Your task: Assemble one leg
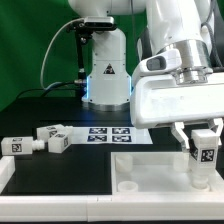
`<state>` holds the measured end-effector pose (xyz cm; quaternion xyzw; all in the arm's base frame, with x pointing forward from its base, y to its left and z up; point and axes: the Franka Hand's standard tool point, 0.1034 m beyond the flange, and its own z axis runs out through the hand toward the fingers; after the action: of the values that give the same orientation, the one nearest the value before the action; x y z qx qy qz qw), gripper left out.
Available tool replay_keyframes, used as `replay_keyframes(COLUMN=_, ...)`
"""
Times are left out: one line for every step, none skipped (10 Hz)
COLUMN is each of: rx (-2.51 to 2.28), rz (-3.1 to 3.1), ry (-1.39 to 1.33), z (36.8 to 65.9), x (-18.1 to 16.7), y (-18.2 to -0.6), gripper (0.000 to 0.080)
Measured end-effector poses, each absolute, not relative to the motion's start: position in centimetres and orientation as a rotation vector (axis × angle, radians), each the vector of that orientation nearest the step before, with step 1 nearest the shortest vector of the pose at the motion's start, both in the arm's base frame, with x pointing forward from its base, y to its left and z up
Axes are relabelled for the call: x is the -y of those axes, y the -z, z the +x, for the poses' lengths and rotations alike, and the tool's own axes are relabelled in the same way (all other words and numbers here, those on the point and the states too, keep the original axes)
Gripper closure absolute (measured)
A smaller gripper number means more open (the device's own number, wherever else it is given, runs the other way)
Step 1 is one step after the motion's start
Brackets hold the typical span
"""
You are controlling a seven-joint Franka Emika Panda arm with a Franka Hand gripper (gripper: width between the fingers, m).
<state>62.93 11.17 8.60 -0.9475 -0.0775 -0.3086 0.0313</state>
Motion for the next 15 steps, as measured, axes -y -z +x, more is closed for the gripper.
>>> replay_keyframes(rx=0.237, rz=-2.923, ry=0.942, z=63.0, x=-11.0, y=-8.3, gripper=0.0515)
replay_keyframes(rx=0.237, rz=-2.924, ry=0.938, z=63.0, x=-11.0, y=-8.1, gripper=0.0515)
replay_keyframes(rx=0.24, rz=-2.925, ry=0.932, z=62.9, x=-11.1, y=-7.8, gripper=0.0515)
replay_keyframes(rx=0.24, rz=-2.927, ry=0.927, z=62.8, x=-11.1, y=-7.5, gripper=0.0515)
replay_keyframes(rx=0.241, rz=-2.926, ry=0.932, z=62.7, x=-11.2, y=-7.3, gripper=0.0515)
replay_keyframes(rx=0.24, rz=-2.923, ry=0.946, z=62.7, x=-11.2, y=-7.2, gripper=0.0515)
replay_keyframes(rx=0.24, rz=-2.923, ry=0.948, z=62.7, x=-11.2, y=-7.2, gripper=0.0515)
replay_keyframes(rx=0.24, rz=-2.923, ry=0.948, z=62.7, x=-11.2, y=-7.2, gripper=0.0515)
replay_keyframes(rx=0.24, rz=-2.923, ry=0.947, z=62.7, x=-11.2, y=-7.2, gripper=0.0515)
replay_keyframes(rx=0.241, rz=-2.924, ry=0.943, z=62.7, x=-11.2, y=-7.2, gripper=0.0515)
replay_keyframes(rx=0.241, rz=-2.926, ry=0.934, z=62.7, x=-11.1, y=-7.2, gripper=0.0515)
replay_keyframes(rx=0.242, rz=-2.932, ry=0.911, z=62.5, x=-11.2, y=-6.9, gripper=0.0454)
replay_keyframes(rx=0.243, rz=-2.932, ry=0.91, z=62.5, x=-11.2, y=-6.9, gripper=0.0454)
replay_keyframes(rx=0.236, rz=-2.945, ry=0.858, z=62.3, x=-11.1, y=-6.7, gripper=0.0271)
replay_keyframes(rx=0.218, rz=-2.964, ry=0.76, z=62.2, x=-11.1, y=-7.3, gripper=0.0179)
